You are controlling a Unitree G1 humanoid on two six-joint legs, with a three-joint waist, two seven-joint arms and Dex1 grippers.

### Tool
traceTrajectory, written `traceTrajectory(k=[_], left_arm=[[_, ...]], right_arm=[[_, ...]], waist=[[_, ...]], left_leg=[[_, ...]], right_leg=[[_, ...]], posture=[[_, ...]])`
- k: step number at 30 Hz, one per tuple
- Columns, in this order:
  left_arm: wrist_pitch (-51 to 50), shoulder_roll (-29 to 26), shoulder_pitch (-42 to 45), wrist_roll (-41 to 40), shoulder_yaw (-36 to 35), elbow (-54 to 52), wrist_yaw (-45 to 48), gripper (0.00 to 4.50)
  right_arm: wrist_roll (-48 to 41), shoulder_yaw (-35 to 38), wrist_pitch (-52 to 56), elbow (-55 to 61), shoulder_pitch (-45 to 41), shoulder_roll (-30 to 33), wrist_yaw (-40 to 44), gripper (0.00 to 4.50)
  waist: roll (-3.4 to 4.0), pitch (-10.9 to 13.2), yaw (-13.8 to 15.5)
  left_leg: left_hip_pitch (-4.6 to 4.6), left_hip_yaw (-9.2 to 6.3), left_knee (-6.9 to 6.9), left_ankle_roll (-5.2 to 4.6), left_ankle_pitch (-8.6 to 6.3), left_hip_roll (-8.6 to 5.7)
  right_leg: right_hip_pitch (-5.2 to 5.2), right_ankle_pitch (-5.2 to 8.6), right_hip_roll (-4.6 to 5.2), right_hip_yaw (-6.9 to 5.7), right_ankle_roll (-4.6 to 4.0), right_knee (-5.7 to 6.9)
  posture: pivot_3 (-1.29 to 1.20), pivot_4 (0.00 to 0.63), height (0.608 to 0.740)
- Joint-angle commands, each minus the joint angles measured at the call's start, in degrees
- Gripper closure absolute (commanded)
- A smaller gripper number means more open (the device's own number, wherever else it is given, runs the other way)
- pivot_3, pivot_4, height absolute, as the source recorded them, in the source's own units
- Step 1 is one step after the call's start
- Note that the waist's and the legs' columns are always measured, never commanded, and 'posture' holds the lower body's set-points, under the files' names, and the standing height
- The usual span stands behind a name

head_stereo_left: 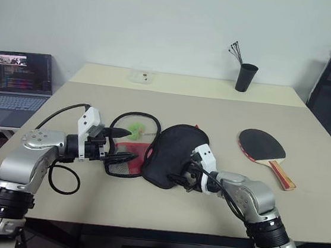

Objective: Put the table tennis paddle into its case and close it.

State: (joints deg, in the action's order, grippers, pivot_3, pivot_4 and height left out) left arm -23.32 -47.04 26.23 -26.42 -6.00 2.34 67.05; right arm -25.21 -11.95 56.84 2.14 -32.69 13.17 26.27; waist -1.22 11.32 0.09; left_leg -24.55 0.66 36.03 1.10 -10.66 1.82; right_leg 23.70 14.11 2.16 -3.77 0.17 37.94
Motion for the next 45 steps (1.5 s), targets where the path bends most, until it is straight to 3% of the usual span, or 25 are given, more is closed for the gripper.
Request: traceTrajectory(k=[1, 3, 13, 19, 34, 45], left_arm=[[1.5, -0.8, 0.2, -0.1, -1.5, -0.6, 0.3, 0.00], [1.7, -0.7, 0.0, 0.0, -1.5, -0.6, 0.3, 0.00], [2.3, 0.2, 0.0, 0.1, -0.4, -0.8, 0.2, 0.00], [2.2, 1.0, 0.5, -0.1, 0.7, -1.3, 0.8, 0.00], [3.5, 2.8, 6.9, 1.4, 5.3, 1.8, 5.6, 0.00], [4.4, 5.1, 9.8, 2.7, 7.0, 4.6, 6.9, 0.00]], right_arm=[[1.5, 0.2, -2.4, -0.3, -1.5, -0.8, 0.2, 0.42], [2.1, 0.3, -2.7, -0.7, -1.4, -1.1, 0.0, 0.95], [4.5, 3.8, -3.0, -5.2, -3.3, -0.5, -1.7, 4.47], [2.9, 8.2, -0.2, -7.3, -5.4, -0.6, -2.2, 4.47], [2.1, 15.4, 4.4, -7.4, -5.8, 9.6, 0.3, 4.47], [0.3, 23.7, 8.5, 0.5, 0.0, 7.5, -7.0, 4.47]], waist=[[0.00, 0.0, 0.0], [0.00, 0.0, 0.0], [0.00, 0.0, 0.0], [-0.01, 0.0, 0.0], [-0.01, 0.0, 0.0], [-0.01, 0.0, -0.1]], left_leg=[[0.00, 0.00, 0.00, 0.00, 0.00, 0.00], [0.00, 0.00, 0.00, 0.00, 0.00, 0.00], [0.00, 0.01, 0.00, 0.00, 0.00, 0.00], [0.00, 0.03, 0.00, 0.00, 0.00, 0.00], [-0.06, 0.21, 0.00, -0.01, 0.00, -0.07], [-0.10, 0.24, 0.01, -0.01, 0.01, -0.08]], right_leg=[[0.00, 0.00, 0.00, 0.01, 0.00, 0.00], [0.02, 0.00, 0.00, 0.02, 0.00, 0.02], [0.03, 0.00, 0.00, 0.03, 0.00, 0.05], [0.03, -0.01, 0.01, 0.04, 0.00, 0.05], [0.09, -0.01, -0.04, 0.04, 0.00, 0.05], [0.11, -0.01, -0.05, 0.04, 0.01, 0.05]], posture=[[0.00, 0.150, 0.740], [0.00, 0.150, 0.740], [0.00, 0.150, 0.740], [0.00, 0.150, 0.740], [0.00, 0.150, 0.740], [0.00, 0.150, 0.740]])
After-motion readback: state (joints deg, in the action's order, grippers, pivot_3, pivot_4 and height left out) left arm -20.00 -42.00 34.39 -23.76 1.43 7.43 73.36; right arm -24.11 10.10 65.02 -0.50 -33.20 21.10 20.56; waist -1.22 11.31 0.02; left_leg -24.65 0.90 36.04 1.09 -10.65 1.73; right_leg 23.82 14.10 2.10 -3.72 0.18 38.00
